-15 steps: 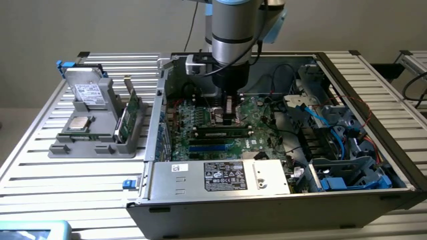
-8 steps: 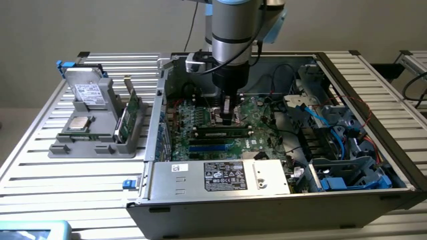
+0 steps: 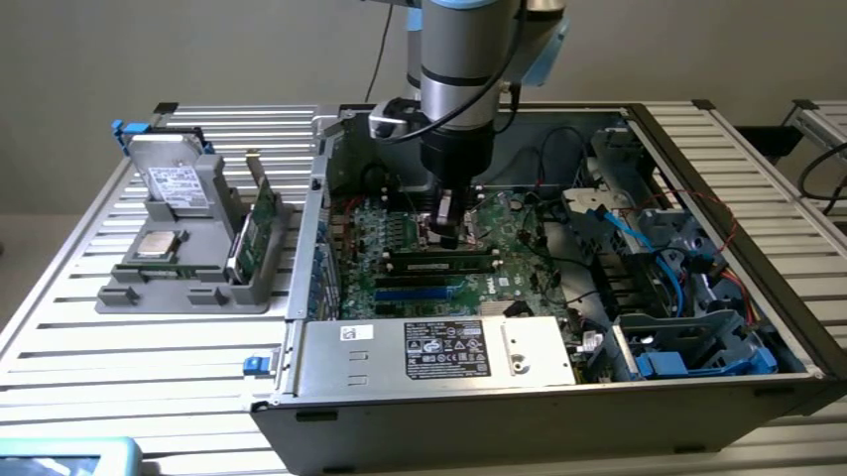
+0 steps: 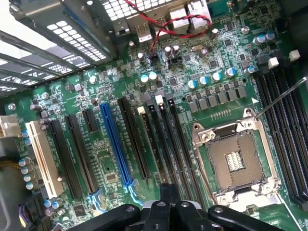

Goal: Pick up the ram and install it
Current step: 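Press down the ram until it locks into place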

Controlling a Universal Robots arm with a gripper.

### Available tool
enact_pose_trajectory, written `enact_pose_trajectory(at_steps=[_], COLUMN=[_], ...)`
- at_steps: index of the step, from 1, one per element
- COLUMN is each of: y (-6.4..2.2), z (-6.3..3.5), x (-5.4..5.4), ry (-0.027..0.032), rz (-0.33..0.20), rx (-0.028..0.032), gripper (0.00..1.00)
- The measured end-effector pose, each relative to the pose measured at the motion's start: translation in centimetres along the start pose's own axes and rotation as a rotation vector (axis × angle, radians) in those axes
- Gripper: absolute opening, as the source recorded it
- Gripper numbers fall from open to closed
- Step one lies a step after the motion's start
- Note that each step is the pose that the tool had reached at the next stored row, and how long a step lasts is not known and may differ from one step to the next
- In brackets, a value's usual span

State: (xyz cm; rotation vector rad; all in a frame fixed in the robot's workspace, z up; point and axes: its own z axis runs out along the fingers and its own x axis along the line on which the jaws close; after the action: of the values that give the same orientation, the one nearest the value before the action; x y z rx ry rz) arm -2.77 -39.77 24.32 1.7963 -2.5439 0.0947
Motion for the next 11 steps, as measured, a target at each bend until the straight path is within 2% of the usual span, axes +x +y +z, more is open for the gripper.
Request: enact_pose_trajectory(at_steps=[11], y=[0.00], z=[0.00], x=[0.00], ry=[0.0054], rz=[0.159], rx=[-0.0084], gripper=[0.11])
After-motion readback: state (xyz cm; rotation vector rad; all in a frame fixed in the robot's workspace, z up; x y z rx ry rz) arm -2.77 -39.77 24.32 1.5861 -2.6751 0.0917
